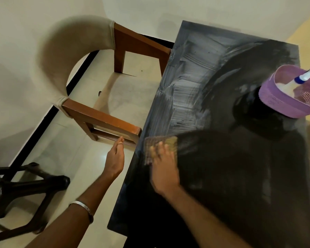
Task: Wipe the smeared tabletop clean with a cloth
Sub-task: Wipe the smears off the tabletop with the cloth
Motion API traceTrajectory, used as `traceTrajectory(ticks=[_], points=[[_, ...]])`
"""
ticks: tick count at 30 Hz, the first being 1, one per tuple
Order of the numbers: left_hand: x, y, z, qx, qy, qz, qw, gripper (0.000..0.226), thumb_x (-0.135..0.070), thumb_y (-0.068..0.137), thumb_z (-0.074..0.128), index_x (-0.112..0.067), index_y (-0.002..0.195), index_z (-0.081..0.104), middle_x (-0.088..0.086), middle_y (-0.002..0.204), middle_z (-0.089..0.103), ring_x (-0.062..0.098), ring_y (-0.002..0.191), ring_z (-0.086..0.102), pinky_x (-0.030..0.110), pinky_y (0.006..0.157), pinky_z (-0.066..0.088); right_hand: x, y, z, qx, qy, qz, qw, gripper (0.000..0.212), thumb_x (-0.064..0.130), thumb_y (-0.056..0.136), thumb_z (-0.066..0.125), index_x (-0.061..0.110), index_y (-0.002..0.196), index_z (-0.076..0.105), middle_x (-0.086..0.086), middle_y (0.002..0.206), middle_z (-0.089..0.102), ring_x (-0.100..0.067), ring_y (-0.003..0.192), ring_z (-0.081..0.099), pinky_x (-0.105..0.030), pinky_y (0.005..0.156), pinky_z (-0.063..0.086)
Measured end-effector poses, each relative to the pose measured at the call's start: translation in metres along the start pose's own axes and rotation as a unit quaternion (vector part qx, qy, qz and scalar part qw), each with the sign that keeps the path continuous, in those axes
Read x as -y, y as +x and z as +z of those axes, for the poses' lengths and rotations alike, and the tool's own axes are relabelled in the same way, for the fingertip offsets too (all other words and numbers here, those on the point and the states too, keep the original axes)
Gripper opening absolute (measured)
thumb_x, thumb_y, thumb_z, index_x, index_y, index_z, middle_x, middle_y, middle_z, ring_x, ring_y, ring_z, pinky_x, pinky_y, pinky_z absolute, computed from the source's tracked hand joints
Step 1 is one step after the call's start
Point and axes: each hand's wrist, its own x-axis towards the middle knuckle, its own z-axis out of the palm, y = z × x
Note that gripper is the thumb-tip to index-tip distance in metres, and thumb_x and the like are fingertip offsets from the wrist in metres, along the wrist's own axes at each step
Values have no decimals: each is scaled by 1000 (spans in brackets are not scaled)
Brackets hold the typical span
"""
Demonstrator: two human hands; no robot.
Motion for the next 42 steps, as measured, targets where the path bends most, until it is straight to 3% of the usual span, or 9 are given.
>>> traceTrajectory(ticks=[6, 13, 17, 24, 28, 32, 37, 39, 42], points=[[-2, 8, -2, -4, -3, 5, 1000, 46, -35, 105, 25, -23, 147, 40, -2, 151, 43, 16, 140, 37, 26, 108, 25, 14, -40, 19, 76, -35, -180, 980, 65, 31, 98, 42, 28, 157, 14, -3, 166, 2, -24, 153, -4, -47, 119, -12], [4, 7, 3, 8, 10, 1, 1000, 48, -39, 106, 23, -25, 149, 37, -2, 153, 40, 20, 142, 34, 32, 111, 26, -206, 46, -58, -35, -16, 182, 983, 60, 26, 101, 29, 12, 158, 18, -21, 163, 10, -39, 150, 11, -50, 121, 11], [9, 4, 9, 33, 5, -8, 999, 48, -40, 106, 23, -27, 150, 35, -4, 154, 37, 19, 143, 32, 32, 111, 24, -189, 57, -58, -61, -6, 257, 964, 65, 21, 97, 47, 12, 157, 23, -24, 162, 12, -43, 149, 12, -54, 120, 12], [9, 9, 16, 60, -24, -30, 997, 48, -40, 105, 23, -25, 148, 39, -2, 152, 42, 17, 141, 36, 36, 115, 26, 23, -39, 30, 53, -6, -110, 992, 69, 32, 96, 46, 31, 156, 14, -1, 166, -3, -26, 153, -6, -55, 120, -1], [6, 15, 17, 66, -18, -26, 997, 48, -41, 105, 22, -25, 147, 39, -3, 152, 41, 17, 141, 35, 36, 115, 26, -1, -45, 24, 69, -30, -210, 975, 61, 37, 97, 41, 31, 154, 22, -1, 165, 16, -22, 153, 9, -49, 121, 3], [1, 20, 19, 63, -11, -13, 998, 48, -42, 105, 24, -27, 147, 39, -1, 152, 42, 19, 141, 35, 37, 114, 26, -123, 21, -25, -41, -58, 12, 997, 61, 24, 99, 37, 17, 158, 21, -14, 164, 15, -33, 152, 11, -49, 123, 7], [-5, 20, 26, 61, -28, -21, 998, 48, -47, 103, 28, -28, 144, 42, 3, 148, 45, 24, 138, 40, 27, 97, 28, -217, 76, -75, -57, 7, 285, 957, 61, 23, 101, 42, 14, 158, 20, -22, 163, 10, -40, 150, 8, -52, 121, 7], [-8, 22, 27, 62, -36, -13, 997, 48, -48, 103, 28, -28, 144, 43, 2, 149, 45, 23, 138, 39, 27, 97, 28, -178, 86, -66, -69, -1, 290, 955, 64, 24, 99, 44, 15, 158, 20, -20, 164, 8, -39, 151, 7, -52, 121, 6], [-14, 28, 26, 75, -38, 19, 996, 46, -42, 104, 27, -27, 144, 45, -4, 148, 46, 16, 138, 38, 25, 103, 27, -76, 67, -29, -53, -10, 115, 992, 67, 25, 95, 44, 21, 158, 21, -14, 165, 9, -34, 152, 5, -52, 123, 2]])
